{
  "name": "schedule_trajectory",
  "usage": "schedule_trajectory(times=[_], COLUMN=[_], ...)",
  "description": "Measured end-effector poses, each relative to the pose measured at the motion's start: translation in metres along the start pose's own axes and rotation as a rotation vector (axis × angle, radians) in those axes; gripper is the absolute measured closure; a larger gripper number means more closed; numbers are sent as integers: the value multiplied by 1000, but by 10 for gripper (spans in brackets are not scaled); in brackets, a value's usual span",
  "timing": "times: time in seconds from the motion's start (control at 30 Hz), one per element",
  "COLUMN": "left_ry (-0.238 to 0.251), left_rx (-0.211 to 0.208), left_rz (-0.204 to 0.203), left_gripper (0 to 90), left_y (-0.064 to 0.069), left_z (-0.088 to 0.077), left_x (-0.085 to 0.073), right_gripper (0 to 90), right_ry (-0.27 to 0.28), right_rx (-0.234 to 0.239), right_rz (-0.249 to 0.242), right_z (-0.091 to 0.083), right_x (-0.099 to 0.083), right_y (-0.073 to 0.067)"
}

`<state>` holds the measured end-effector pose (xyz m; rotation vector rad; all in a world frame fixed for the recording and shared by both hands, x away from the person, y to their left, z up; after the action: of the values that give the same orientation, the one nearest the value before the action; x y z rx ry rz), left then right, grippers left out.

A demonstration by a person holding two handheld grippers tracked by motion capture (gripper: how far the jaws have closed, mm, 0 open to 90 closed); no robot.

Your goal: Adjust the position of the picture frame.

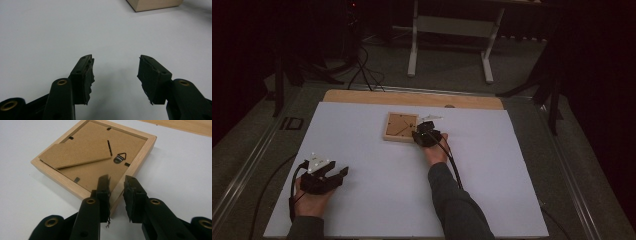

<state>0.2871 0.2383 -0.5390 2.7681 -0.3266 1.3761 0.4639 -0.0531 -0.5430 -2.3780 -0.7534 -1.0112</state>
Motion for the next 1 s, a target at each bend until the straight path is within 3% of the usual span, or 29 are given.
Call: schedule_trajectory(times=[0.43, 0.53, 0.77, 1.0], left_ry=[-6, 5, 27, 25], left_rx=[-17, -34, -49, -45], left_rz=[46, 35, 53, 55], left_gripper=[461, 461, 458, 456], left_y=[15, 18, 30, 31], left_z=[9, 8, 4, 5], left_x=[5, 7, 11, 11], right_gripper=[745, 745, 760, 773], right_ry=[9, 6, 3, 2], right_rx=[9, 10, 12, -5], right_rz=[-2, -3, -12, -17], right_z=[-6, -7, -9, -12], right_x=[-6, -7, -9, -11], right_y=[-1, -1, -1, -2])
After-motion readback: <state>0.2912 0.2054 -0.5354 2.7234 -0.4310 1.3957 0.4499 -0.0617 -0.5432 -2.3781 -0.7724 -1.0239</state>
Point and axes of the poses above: each handheld gripper's, and its own axes: z roughly forward along the jaws, x roughly out of its top, y roughly to its right, the point moved 4 cm from there along z, roughly forward along the jaws, and after that the axes turned 10 degrees about x, right-handed, at the moved point
